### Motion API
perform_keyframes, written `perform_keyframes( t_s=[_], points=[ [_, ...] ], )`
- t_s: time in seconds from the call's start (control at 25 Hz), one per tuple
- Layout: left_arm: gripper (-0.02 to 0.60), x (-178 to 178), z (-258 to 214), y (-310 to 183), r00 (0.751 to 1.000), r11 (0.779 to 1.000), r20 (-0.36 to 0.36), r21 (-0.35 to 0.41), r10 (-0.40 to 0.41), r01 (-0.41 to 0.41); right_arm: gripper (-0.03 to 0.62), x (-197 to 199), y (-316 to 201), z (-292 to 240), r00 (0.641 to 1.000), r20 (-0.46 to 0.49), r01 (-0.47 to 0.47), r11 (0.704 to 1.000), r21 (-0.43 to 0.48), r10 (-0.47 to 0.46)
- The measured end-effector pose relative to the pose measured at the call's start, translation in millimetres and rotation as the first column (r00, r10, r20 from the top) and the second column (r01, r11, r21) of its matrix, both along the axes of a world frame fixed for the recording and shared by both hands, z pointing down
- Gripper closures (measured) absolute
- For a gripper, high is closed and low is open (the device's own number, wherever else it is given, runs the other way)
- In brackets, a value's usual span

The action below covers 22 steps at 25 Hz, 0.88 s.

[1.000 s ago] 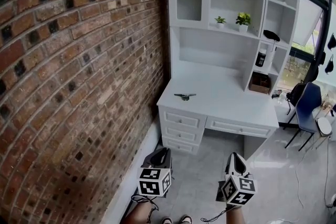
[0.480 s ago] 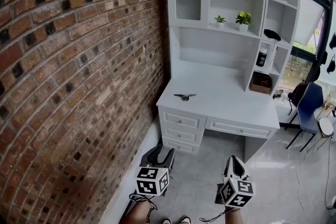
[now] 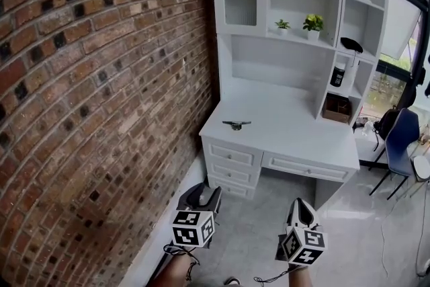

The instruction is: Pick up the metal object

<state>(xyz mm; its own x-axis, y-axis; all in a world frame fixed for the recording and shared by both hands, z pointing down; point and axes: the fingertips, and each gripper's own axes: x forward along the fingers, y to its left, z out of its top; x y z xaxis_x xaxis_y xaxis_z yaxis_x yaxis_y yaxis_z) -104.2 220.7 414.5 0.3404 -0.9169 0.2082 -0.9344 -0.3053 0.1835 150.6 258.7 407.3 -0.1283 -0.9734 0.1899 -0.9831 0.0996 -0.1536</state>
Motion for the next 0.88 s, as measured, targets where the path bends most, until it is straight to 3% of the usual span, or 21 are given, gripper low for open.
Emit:
perform_keyframes(
  t_s=[0.48,0.88],
  points=[
    [0.391,23.5,6.3,-41.9,1.0,1.0,0.015,-0.008,0.007,-0.007,0.593,31.4,-37.3,12.5,0.999,0.043,-0.03,0.999,-0.017,0.031],
    [0.391,10.9,13.8,-139.4,0.999,0.999,-0.021,-0.017,0.028,-0.029,0.593,17.5,-127.0,5.7,0.999,0.008,-0.05,0.999,-0.014,0.05]
  ],
)
